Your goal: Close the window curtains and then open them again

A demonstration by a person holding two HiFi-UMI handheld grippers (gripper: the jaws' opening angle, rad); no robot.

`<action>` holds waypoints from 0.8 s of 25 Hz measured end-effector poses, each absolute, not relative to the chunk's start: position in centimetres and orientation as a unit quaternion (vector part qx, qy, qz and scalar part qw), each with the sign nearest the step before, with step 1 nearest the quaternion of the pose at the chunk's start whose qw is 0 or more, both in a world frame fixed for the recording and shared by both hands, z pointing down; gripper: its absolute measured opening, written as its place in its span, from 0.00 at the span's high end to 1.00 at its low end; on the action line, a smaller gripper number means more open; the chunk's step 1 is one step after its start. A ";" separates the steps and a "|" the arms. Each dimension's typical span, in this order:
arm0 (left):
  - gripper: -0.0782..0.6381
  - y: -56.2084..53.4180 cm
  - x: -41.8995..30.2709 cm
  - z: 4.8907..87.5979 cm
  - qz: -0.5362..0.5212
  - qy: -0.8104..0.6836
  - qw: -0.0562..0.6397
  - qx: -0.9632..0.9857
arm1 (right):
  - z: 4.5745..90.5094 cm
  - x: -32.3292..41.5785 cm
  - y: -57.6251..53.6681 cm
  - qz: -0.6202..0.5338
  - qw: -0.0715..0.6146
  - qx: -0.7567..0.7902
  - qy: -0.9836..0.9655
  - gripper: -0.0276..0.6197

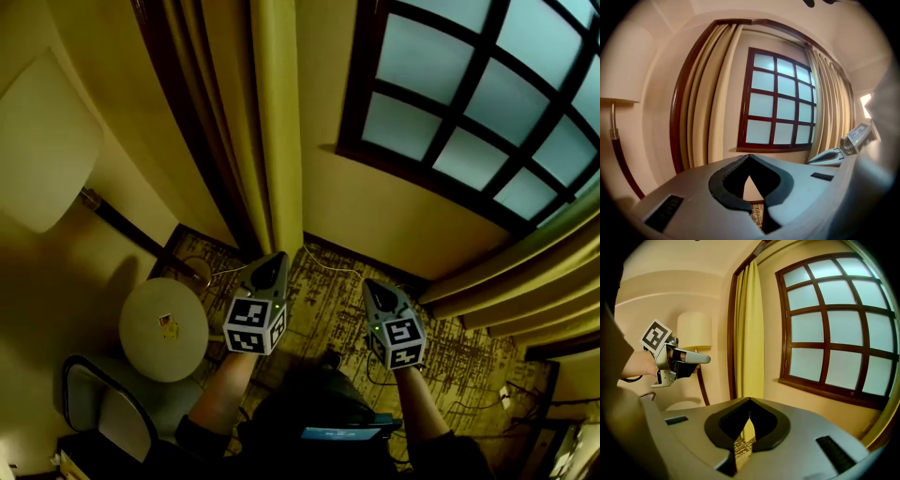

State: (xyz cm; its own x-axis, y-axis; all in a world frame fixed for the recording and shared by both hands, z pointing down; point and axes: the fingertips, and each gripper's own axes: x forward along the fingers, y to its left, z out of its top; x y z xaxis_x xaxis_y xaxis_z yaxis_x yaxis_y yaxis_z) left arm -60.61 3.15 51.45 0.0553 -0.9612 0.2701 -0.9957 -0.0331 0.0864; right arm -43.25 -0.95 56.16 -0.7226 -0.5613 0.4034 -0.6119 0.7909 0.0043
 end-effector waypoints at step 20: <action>0.58 -11.5 -68.6 32.7 0.033 -0.784 -0.059 0.617 | 41.3 -53.9 -12.9 -0.048 0.097 0.216 -0.970 0.93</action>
State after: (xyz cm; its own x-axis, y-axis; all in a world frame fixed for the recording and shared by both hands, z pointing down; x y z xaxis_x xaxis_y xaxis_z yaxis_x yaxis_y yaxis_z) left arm -68.60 -11.52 32.67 -0.2311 -0.9716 -0.0513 -0.9637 0.2358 -0.1250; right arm -53.88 -12.87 41.33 -0.8880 -0.4285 0.1671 -0.4098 0.9021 0.1355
